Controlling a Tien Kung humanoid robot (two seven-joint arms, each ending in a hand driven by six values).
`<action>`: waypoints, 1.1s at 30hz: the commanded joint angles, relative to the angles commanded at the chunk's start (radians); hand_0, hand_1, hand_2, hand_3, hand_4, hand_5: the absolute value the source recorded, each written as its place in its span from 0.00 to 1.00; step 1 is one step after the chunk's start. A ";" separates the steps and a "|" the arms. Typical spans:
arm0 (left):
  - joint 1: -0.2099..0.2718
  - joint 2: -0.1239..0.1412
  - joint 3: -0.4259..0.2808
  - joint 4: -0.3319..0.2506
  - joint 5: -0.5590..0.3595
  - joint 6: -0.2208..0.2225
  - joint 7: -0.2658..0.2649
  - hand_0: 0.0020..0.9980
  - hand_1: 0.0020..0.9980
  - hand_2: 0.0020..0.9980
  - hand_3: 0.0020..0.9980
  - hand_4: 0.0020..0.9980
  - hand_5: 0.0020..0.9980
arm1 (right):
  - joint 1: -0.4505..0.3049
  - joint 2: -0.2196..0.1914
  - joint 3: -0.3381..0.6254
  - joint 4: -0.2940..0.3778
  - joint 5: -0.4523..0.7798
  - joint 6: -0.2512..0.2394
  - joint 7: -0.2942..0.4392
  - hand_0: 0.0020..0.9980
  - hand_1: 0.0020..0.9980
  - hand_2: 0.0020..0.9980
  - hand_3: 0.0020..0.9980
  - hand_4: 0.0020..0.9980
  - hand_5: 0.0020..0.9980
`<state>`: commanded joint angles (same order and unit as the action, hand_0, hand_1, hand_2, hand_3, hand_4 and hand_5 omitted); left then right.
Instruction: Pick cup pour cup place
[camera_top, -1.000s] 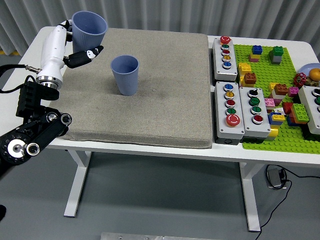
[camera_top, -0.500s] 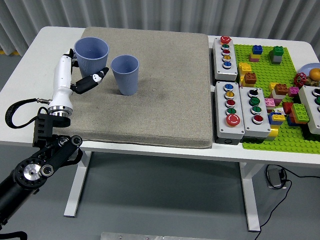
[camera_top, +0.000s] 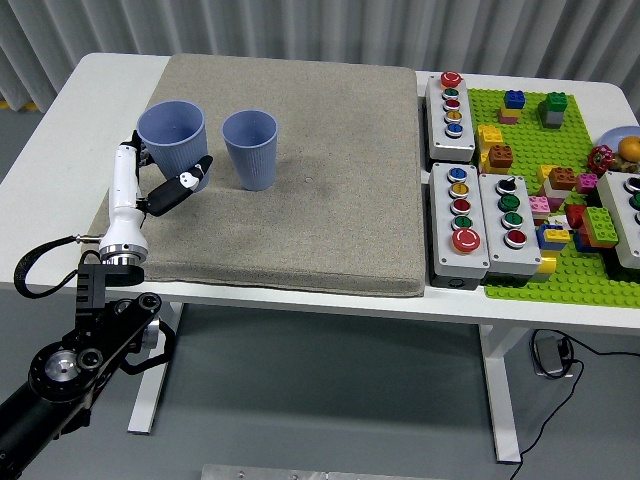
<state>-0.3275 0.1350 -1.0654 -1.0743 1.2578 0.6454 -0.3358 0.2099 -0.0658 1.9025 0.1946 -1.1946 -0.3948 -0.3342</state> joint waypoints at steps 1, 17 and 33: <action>0.002 -0.003 0.007 0.015 -0.019 0.000 -0.032 0.54 0.55 0.58 0.59 0.79 0.23 | 0.000 0.000 0.001 0.000 -0.001 0.000 0.000 0.67 0.55 0.49 0.54 0.00 0.31; 0.014 -0.040 0.084 0.135 -0.160 0.000 -0.202 0.54 0.55 0.61 0.59 0.78 0.25 | -0.001 0.002 -0.003 0.001 0.002 -0.004 0.002 0.67 0.55 0.49 0.54 0.00 0.31; 0.012 -0.048 0.103 0.196 -0.153 0.000 -0.252 0.55 0.58 0.64 0.60 0.78 0.28 | -0.001 0.002 -0.007 0.000 0.008 -0.010 0.007 0.67 0.55 0.49 0.54 0.00 0.31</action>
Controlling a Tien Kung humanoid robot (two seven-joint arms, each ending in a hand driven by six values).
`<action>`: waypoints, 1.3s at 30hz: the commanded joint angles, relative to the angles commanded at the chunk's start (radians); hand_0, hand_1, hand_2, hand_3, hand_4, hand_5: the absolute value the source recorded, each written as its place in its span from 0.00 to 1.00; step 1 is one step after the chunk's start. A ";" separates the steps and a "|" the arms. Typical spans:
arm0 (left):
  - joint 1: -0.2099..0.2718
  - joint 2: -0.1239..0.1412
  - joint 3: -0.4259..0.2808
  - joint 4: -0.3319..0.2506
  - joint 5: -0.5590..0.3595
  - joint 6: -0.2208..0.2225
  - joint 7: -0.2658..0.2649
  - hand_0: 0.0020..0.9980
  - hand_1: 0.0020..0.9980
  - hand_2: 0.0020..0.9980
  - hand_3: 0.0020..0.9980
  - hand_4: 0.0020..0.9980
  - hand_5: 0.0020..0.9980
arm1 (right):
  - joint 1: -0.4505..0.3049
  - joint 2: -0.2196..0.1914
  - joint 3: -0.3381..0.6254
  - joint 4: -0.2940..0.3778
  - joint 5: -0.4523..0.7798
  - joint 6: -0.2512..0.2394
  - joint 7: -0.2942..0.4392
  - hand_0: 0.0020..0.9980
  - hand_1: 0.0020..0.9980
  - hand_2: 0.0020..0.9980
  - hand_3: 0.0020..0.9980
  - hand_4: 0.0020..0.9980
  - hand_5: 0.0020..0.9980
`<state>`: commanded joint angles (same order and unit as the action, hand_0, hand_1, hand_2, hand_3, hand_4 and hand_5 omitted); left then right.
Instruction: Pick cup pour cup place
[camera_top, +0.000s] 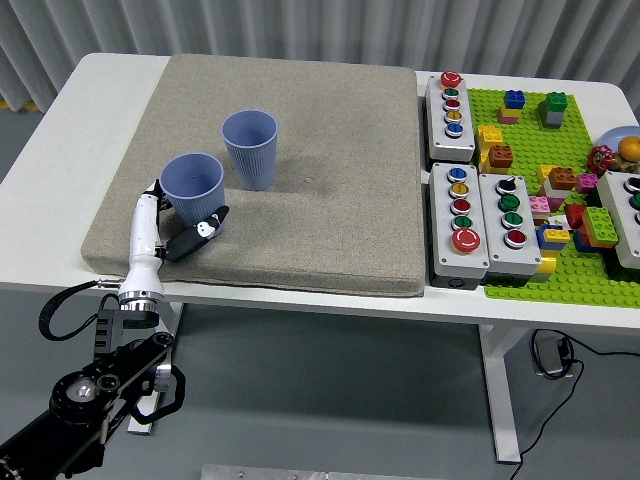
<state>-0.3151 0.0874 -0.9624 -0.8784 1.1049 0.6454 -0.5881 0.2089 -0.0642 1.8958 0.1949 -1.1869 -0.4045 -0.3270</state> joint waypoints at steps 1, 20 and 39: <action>0.000 0.000 -0.001 0.001 -0.004 0.000 -0.005 0.55 0.58 0.64 0.60 0.78 0.28 | 0.000 0.000 -0.001 0.000 0.001 0.000 0.001 0.67 0.55 0.49 0.54 0.00 0.31; 0.008 0.000 0.002 0.021 -0.014 0.000 -0.029 0.57 0.59 0.66 0.60 0.80 0.29 | -0.006 0.002 -0.003 0.000 -0.006 -0.003 -0.001 0.67 0.55 0.49 0.54 0.00 0.31; 0.011 0.002 -0.018 0.017 0.071 0.000 0.024 0.65 0.69 0.82 0.71 0.88 0.32 | -0.004 0.002 -0.001 0.000 -0.005 -0.004 0.000 0.67 0.55 0.49 0.54 0.00 0.31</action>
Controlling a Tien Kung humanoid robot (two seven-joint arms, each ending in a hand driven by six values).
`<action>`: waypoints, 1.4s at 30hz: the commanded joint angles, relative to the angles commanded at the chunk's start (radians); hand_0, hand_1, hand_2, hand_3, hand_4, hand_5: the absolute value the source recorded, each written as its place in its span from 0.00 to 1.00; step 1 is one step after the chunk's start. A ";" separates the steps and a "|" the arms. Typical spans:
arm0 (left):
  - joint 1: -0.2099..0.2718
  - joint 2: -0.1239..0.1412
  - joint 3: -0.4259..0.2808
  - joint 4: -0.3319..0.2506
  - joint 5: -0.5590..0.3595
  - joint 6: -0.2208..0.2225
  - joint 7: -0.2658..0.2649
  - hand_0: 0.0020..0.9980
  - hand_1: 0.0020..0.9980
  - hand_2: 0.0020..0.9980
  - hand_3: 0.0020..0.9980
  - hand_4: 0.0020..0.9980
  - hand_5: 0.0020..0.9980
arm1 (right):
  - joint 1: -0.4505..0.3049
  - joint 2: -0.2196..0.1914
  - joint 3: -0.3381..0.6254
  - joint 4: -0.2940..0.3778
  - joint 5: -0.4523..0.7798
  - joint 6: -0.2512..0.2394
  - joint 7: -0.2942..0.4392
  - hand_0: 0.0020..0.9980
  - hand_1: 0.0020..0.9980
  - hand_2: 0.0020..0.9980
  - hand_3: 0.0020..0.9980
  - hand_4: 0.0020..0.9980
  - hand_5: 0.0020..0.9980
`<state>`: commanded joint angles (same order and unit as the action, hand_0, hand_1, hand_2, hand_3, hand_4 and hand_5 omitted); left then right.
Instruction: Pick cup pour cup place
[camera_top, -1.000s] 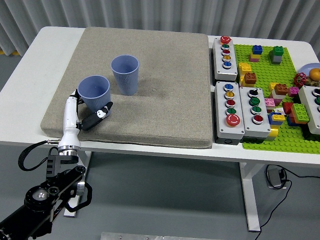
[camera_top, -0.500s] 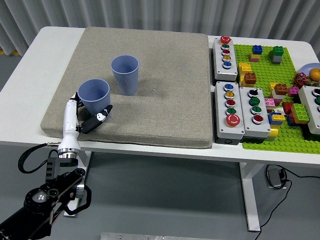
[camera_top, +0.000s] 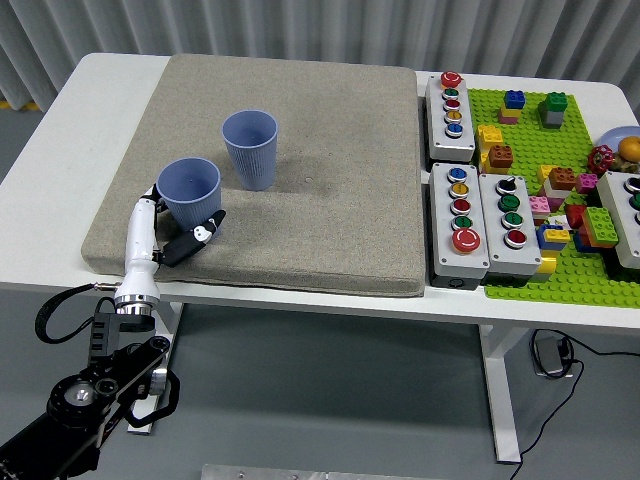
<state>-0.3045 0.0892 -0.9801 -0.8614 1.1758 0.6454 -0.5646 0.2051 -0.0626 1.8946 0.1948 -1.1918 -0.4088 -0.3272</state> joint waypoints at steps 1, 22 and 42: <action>0.000 0.000 0.000 0.000 0.002 0.000 0.001 0.65 0.69 0.82 0.71 0.88 0.32 | 0.001 0.000 0.000 0.000 0.000 0.000 0.000 0.67 0.55 0.49 0.54 0.00 0.31; 0.003 0.003 -0.017 -0.017 0.072 0.000 0.037 0.70 0.74 0.93 0.91 0.94 0.38 | 0.006 -0.002 0.006 0.000 0.001 0.004 0.001 0.67 0.55 0.49 0.54 0.00 0.31; 0.011 0.004 -0.039 -0.023 0.163 0.000 0.110 0.83 0.89 1.00 1.00 0.98 0.42 | 0.003 -0.001 0.005 0.000 0.000 0.003 -0.001 0.67 0.55 0.49 0.54 0.00 0.31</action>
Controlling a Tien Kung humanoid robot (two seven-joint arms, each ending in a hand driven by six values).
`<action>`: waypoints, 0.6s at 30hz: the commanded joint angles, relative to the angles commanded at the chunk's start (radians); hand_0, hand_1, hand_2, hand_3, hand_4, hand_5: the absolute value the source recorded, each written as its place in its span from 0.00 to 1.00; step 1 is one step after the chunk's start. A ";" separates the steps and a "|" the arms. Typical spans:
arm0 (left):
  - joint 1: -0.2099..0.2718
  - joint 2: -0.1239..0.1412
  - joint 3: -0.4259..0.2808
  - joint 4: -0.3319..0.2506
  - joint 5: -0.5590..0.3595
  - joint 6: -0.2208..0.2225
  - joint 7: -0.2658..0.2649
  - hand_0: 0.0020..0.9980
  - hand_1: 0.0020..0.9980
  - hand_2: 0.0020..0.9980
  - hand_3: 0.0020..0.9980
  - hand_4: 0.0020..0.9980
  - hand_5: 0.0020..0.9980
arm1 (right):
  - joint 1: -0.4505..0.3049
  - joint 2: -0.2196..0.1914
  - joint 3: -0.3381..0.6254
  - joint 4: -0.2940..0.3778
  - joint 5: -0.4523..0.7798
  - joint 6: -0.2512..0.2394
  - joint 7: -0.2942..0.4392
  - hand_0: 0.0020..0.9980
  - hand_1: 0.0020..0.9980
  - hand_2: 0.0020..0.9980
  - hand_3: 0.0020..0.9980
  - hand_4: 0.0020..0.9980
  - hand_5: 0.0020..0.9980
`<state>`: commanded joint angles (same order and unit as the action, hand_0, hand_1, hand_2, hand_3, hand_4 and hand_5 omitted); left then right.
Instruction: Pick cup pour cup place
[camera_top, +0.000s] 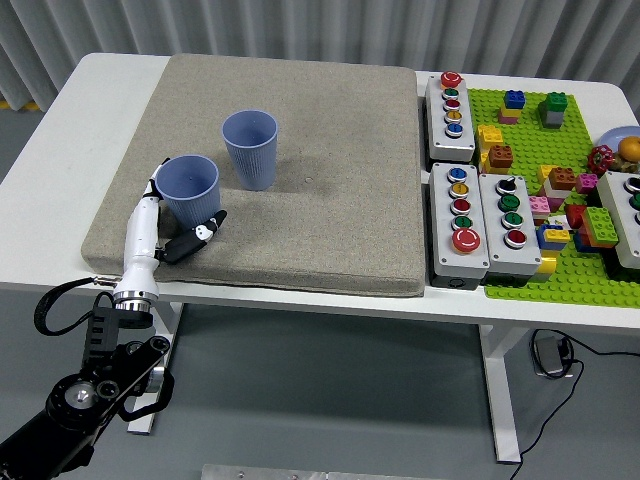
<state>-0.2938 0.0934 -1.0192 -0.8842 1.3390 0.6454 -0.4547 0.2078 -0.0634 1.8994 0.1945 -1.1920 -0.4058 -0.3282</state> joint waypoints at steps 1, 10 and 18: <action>0.001 0.000 -0.001 -0.002 0.004 0.000 0.004 0.83 0.89 1.00 1.00 0.98 0.42 | 0.000 0.000 0.001 0.000 -0.002 0.001 0.000 0.67 0.55 0.49 0.54 0.00 0.31; 0.016 0.007 -0.004 -0.015 0.025 0.000 0.013 0.85 0.90 1.00 1.00 1.00 0.46 | -0.003 -0.001 0.000 0.000 -0.002 0.002 -0.001 0.67 0.55 0.49 0.54 0.00 0.31; 0.048 0.027 -0.012 -0.059 0.018 0.000 0.018 0.86 0.90 1.00 1.00 1.00 0.47 | -0.009 0.000 0.005 0.001 -0.008 0.003 -0.003 0.67 0.55 0.49 0.54 0.00 0.31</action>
<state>-0.2459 0.1202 -1.0315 -0.9433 1.3572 0.6454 -0.4372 0.1989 -0.0630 1.9039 0.1954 -1.2002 -0.4026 -0.3313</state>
